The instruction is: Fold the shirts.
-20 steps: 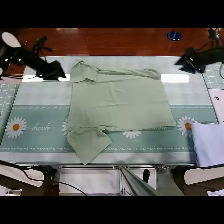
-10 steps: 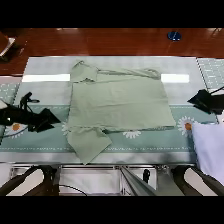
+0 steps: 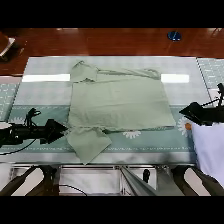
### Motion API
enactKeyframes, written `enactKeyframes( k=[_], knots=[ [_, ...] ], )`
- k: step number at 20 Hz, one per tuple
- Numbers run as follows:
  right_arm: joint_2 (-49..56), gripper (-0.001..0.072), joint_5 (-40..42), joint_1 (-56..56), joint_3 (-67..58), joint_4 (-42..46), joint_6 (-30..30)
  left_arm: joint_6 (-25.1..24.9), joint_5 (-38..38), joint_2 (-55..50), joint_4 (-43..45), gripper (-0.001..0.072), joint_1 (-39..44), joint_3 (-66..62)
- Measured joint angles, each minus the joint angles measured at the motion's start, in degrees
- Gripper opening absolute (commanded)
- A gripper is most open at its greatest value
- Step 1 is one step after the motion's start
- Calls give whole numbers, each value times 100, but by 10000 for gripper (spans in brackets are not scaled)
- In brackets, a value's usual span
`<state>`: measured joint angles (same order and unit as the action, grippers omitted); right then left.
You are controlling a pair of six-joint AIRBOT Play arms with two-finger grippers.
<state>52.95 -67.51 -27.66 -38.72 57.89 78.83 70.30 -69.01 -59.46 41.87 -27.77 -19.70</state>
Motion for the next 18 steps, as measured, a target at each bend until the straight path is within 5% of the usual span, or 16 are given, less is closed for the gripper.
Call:
enactKeyframes(
  k=[7, 8, 10, 18],
  knots=[
    [-22, 409, -20, 0, 39, -216, -15, -225, 326, -400, -382, 482, 461, 118],
    [-22, 409, -24, 0, 39, -227, 0, -238, 380, -474, -455, 385, 555, 122],
    [-22, 409, -28, 0, 39, -236, 24, -256, 634, -619, -538, 27, 702, 129],
    [203, 409, -282, -2, 151, 1200, 702, -588, 629, -761, -809, 20, 852, -79]
  ],
)
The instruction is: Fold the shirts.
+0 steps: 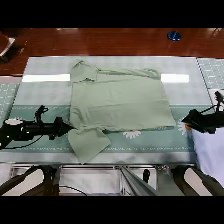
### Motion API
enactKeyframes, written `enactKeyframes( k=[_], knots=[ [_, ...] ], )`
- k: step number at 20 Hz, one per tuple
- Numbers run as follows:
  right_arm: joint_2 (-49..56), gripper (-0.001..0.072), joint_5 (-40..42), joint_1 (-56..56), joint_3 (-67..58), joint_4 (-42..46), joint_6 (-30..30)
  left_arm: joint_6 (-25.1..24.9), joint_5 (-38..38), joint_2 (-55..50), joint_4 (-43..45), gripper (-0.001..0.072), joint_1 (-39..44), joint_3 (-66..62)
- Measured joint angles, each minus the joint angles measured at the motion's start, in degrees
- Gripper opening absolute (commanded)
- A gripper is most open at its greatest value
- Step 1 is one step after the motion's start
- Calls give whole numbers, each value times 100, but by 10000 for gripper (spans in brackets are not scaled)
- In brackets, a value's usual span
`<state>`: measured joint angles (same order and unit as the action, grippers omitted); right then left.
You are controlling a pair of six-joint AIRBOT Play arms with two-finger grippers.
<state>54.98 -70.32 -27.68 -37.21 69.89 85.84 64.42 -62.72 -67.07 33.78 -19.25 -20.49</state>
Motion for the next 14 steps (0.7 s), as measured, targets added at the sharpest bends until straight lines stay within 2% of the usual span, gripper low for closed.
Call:
enactKeyframes(
  k=[4, 13, 14],
  knots=[
    [557, 409, -76, 0, 107, -28, -42, -50, -166, -4, -31, 20, 9, -79],
    [1703, 402, 542, 107, 66, -1180, -352, -85, -284, -9, -39, 20, 9, -103],
    [1792, 351, 619, 177, 22, -1250, -363, -109, -304, -9, -39, 20, 9, -103]
  ],
)
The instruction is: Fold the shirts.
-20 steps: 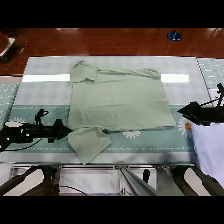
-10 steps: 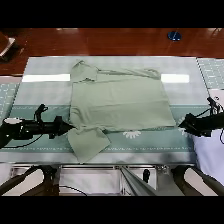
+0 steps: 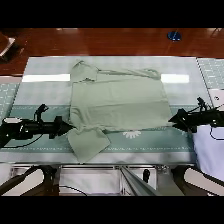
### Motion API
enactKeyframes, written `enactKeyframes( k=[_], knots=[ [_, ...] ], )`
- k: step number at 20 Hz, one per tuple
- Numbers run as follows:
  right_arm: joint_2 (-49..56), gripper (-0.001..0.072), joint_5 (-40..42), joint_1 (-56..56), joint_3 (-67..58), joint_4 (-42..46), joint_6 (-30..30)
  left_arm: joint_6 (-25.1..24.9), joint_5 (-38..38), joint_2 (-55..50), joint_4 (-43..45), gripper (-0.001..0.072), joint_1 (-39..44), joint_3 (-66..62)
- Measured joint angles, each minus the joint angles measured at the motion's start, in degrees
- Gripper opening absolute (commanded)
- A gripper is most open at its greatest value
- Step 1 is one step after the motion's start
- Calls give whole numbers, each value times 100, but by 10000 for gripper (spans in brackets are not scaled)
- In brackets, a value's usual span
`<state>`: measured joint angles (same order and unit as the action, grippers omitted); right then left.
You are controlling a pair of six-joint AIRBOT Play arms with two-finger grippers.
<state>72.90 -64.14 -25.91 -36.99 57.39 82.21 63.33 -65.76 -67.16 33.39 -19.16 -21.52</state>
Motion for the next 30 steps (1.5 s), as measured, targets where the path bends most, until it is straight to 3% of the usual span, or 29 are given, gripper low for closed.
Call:
enactKeyframes(
  k=[2, 3, 9, 14, 18, 21, 26, 30],
  knots=[
    [188, 91, 299, 199, -166, -72, -37, -44, -26, -2, -2, 20, 0, -4],
    [260, 25, 354, 313, -282, -68, -57, -63, -39, 0, -2, 20, 0, -13],
    [229, 24, -81, 966, -2028, -417, -315, -98, -584, 96, -87, 19, -17, -1204],
    [-262, 24, -479, 1305, -4988, -435, -109, 369, -1174, 446, -219, 19, -13, -4273],
    [-815, 25, -741, 1447, -6926, -302, 35, 1119, -1375, 649, 682, 18, -13, -6994],
    [-1421, 25, -835, 1478, -7622, -50, 83, 1567, -1561, 868, 1690, 18, -13, -8472],
    [-2586, 25, -1207, 1495, -7969, 756, 151, 1821, -1744, 1707, 2575, 19, 170, -9388],
    [-3222, 25, -1827, 1495, -8024, 1329, 330, 1836, -1952, 2382, 3545, 18, 1346, -9551]
  ],
)
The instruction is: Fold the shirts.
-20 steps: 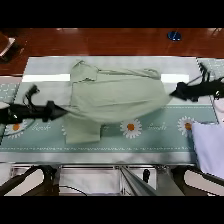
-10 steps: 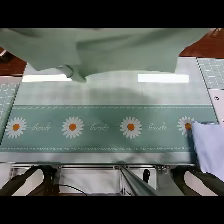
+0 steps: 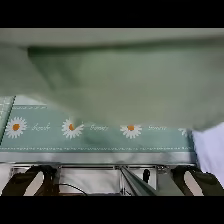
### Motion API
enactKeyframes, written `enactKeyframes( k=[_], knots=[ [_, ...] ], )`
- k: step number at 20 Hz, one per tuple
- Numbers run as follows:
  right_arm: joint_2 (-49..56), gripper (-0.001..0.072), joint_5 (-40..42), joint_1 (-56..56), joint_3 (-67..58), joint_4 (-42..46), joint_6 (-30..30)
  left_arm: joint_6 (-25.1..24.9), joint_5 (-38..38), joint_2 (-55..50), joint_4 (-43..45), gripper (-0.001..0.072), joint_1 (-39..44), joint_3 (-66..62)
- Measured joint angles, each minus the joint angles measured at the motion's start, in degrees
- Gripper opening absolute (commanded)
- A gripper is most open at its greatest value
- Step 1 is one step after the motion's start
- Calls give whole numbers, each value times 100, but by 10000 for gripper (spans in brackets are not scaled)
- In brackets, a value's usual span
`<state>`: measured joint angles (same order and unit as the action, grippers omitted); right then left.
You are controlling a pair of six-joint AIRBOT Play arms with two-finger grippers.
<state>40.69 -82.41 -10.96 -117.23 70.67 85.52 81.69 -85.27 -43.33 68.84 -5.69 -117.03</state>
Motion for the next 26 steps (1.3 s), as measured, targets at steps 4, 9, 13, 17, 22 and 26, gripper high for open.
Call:
enactKeyframes(
  k=[4, 9, 13, 17, 22, 26],
  knots=[
    [-240, 25, -763, 0, 59, 304, 208, 131, -282, 326, 1440, 18, 1307, 98],
    [-319, 25, -1235, 7, 863, 343, 367, 197, -402, 214, 2415, 19, 1875, 1134],
    [-267, 25, -868, 4, 2256, 136, 317, 269, 105, -455, 2636, 20, 1976, 2181],
    [365, 25, 142, 4, 3807, -188, 101, 431, 1189, -1740, 2686, 20, 2002, 2750],
    [2304, 24, 1635, 4, 4347, -577, -284, 516, 2942, -3550, 2695, 20, 1991, 2918],
    [4083, 25, 2337, 4, 3626, -925, -409, 1344, 4000, -4675, 2671, 20, 1818, 2697]
  ],
)
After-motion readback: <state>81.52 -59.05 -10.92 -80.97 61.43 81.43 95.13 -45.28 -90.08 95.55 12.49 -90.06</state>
